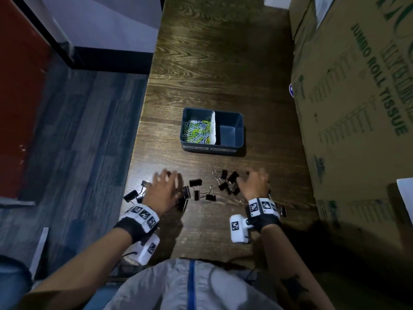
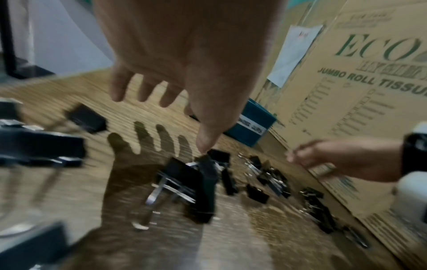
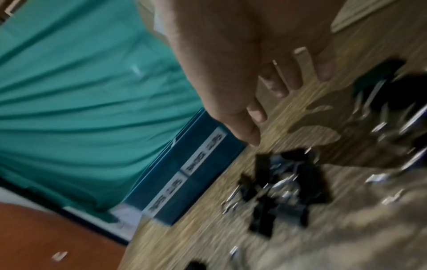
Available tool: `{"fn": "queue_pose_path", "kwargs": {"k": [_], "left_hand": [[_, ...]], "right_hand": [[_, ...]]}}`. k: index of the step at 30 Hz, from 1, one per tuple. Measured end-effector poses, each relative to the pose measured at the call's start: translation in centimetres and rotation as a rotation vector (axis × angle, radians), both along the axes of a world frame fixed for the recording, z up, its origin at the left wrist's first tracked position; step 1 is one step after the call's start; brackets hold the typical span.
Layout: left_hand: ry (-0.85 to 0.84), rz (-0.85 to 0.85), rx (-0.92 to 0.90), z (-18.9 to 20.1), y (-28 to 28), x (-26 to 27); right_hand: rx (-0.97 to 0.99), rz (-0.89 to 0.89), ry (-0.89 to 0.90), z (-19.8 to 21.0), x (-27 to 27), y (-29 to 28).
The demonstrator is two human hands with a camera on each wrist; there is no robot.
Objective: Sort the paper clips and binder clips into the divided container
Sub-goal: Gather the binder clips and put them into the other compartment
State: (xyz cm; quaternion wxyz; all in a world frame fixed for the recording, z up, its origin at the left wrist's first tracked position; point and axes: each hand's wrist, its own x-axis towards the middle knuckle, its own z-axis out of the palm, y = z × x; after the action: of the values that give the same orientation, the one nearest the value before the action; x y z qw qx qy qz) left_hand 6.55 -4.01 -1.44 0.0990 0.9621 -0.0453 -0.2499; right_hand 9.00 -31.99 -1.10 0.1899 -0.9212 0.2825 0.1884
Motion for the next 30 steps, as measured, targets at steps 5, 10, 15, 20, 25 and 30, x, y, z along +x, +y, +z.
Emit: {"fn": "queue_pose_path", "kwargs": {"k": [5,10,15,20,25,30], "left_hand": [[0.049,0.311,0.056,-1.3,6.1,-2.3],[0.116,0.261,0.008,-3.6,5.9,-5.0],[0.106,0.162,-0.142,-4.3,3.4,-5.1],[0.078,-0.001,-0.18,-4.3,0.6,-5.0],[0.089,-0.156,-0.285,-3.8,-1.4,-4.2],[0.007,-0.046,-0.275,-0.7,1.5,-3.1]], "right_hand": [[0.024,-0.285,0.087,-0.7,-2.6,-6.2],[0.231,-0.3,0.189,-2.1,-4.8,-6.1],[0.158,-0.106,0.114,-3.2,-4.5,-1.6],[0.093,0.063,0.083,-3.3,-4.4,2.6],[0.141,0.17,0.07,-3.2,-4.2,4.7],[0.227,0.045,0.016,-1.7,-2.7,3.1]]}}
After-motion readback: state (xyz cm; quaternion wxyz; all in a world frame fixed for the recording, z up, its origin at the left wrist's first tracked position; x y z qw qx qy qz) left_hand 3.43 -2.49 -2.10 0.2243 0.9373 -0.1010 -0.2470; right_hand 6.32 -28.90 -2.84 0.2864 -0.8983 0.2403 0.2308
